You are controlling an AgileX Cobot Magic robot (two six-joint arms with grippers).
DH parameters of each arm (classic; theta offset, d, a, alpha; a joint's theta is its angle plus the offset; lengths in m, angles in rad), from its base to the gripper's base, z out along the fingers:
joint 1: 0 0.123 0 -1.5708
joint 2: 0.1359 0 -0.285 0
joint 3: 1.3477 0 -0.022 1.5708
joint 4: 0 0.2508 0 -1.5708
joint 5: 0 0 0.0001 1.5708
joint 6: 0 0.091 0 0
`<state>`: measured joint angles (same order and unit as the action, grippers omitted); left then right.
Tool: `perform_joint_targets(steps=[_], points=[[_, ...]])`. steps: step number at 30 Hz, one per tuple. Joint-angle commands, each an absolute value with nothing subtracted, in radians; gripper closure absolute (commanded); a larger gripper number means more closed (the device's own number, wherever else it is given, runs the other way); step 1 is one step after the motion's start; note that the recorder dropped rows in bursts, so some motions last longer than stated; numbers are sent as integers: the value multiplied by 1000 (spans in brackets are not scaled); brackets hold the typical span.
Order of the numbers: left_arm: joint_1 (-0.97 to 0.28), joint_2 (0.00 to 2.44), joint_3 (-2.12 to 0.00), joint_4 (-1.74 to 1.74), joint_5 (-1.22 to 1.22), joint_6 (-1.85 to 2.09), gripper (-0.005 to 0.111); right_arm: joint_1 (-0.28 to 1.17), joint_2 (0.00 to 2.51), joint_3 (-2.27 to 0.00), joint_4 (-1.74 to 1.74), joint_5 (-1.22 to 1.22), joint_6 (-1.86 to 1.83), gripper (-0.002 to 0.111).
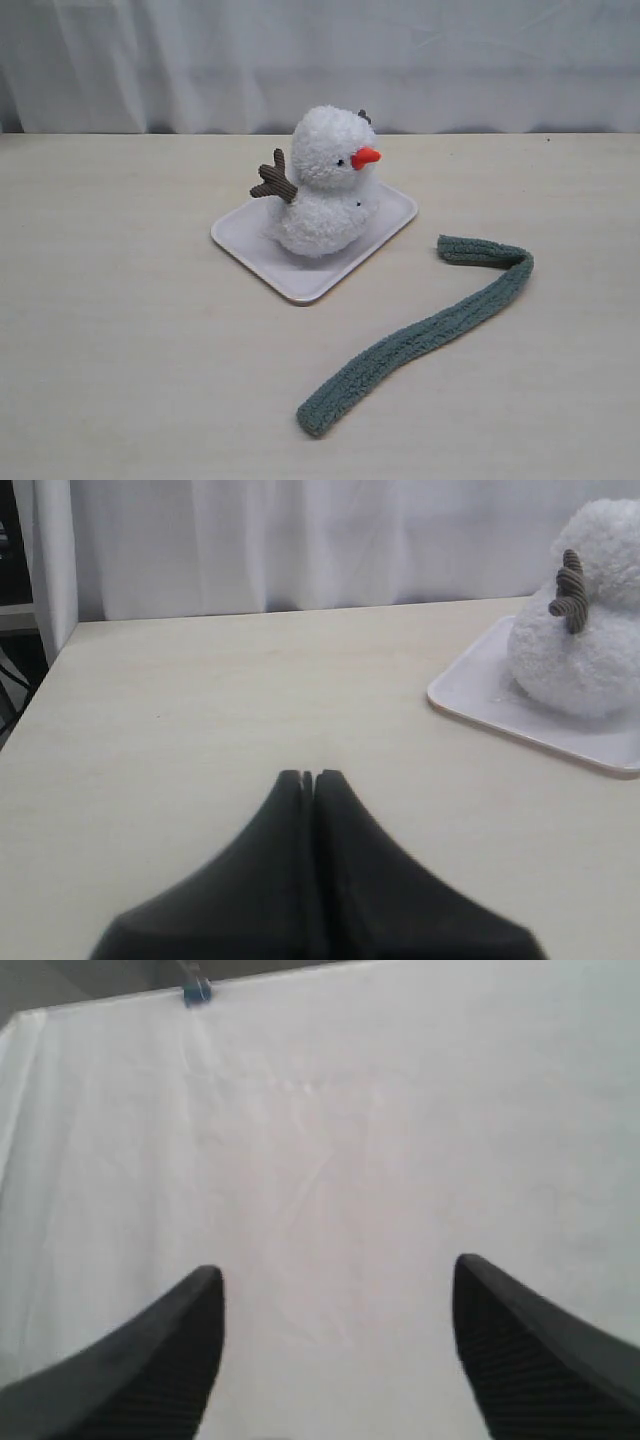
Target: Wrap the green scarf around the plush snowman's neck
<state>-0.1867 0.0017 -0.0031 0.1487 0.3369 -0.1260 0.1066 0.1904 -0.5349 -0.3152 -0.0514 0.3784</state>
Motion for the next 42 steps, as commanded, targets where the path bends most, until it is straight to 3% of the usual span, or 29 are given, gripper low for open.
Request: perform_joint_targets(steps=[1, 11, 18, 24, 36, 42], points=[[-186, 0, 0, 146, 321, -127, 107, 107, 367, -628, -324, 144, 381, 28], [-186, 0, 0, 146, 321, -127, 107, 107, 839, -769, -317, 480, 250, 28], [-186, 0, 0, 146, 321, -127, 107, 107, 1149, -855, -120, 597, -40, 29], [-186, 0, 0, 146, 321, -127, 107, 107, 1386, -891, -120, 526, -249, 29], [-186, 0, 0, 146, 323, -127, 107, 107, 1748, -926, -120, 98, -543, 29], [-186, 0, 0, 146, 323, -127, 107, 107, 1892, -1047, -120, 154, -550, 29]])
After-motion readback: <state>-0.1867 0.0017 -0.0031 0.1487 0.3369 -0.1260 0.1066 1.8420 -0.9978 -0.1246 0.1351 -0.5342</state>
